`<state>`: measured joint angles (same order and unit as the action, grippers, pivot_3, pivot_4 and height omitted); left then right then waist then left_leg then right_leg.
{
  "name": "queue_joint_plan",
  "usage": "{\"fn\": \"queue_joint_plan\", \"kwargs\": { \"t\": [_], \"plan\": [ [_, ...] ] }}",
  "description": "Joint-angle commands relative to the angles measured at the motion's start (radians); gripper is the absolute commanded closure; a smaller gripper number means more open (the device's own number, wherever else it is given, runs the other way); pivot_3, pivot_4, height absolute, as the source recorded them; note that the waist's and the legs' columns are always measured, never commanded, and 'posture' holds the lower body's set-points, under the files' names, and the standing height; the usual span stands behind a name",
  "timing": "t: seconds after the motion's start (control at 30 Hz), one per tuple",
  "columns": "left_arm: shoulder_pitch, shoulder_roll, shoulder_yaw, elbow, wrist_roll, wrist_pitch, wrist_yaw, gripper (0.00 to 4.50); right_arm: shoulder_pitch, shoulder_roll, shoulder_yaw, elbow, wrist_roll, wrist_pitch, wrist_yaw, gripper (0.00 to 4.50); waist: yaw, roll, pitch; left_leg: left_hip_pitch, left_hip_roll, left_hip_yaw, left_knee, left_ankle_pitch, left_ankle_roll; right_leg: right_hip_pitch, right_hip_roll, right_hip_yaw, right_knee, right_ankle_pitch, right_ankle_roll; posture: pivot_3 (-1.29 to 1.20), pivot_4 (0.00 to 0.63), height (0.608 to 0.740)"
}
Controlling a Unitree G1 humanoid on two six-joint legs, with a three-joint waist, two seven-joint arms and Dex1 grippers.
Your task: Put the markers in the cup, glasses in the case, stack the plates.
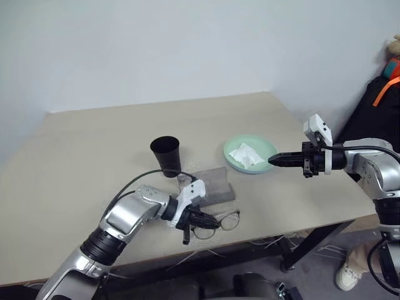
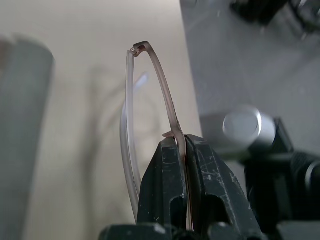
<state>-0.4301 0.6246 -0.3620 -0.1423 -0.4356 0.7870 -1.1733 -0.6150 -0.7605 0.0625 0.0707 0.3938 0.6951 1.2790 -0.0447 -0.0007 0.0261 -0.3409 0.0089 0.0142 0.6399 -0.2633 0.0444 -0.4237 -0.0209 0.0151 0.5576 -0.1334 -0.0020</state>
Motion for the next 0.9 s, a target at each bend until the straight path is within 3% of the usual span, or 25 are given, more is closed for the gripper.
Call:
{"fn": "queue_joint_plan", "kwargs": {
  "t": [0.03,0.17,0.37,0.9],
  "plan": [
    [-0.1,-0.006,0.103,0.066,-0.041,-0.013,-0.012,4.48,-0.02,-0.006,-0.007,-0.007,0.01,-0.016,-0.001,4.5,0.0,0.0,0.0,0.0,0.0,0.0,0.0,0.0,0.0,0.0,0.001,0.0,0.0,0.0,0.0,0.0,0.0,0.735],
    [-0.207,-0.007,0.127,0.245,0.027,-0.126,-0.017,4.48,-0.022,0.0,-0.002,-0.002,0.008,-0.019,-0.003,4.5,0.0,0.0,0.0,0.0,0.0,-0.001,0.0,0.0,0.0,0.0,0.003,0.002,0.0,0.0,0.0,0.0,0.0,0.735],
    [-0.25,-0.007,0.061,0.458,0.169,-0.339,-0.074,4.48,-0.026,0.007,0.002,-0.002,0.011,-0.021,-0.01,4.5,-0.001,0.001,0.0,0.001,0.0,0.0,-0.002,0.0,0.0,0.0,0.005,0.006,0.001,0.0,0.0,0.0,0.0,0.735],
    [-0.127,-0.022,0.01,0.398,0.245,-0.367,-0.135,4.48,-0.011,0.006,-0.007,-0.036,0.027,-0.007,-0.026,4.5,-0.001,0.0,-0.001,0.0,-0.007,0.002,-0.002,-0.003,0.005,-0.001,0.005,0.021,0.002,0.0,0.0,0.0,0.0,0.735]
  ]
}}
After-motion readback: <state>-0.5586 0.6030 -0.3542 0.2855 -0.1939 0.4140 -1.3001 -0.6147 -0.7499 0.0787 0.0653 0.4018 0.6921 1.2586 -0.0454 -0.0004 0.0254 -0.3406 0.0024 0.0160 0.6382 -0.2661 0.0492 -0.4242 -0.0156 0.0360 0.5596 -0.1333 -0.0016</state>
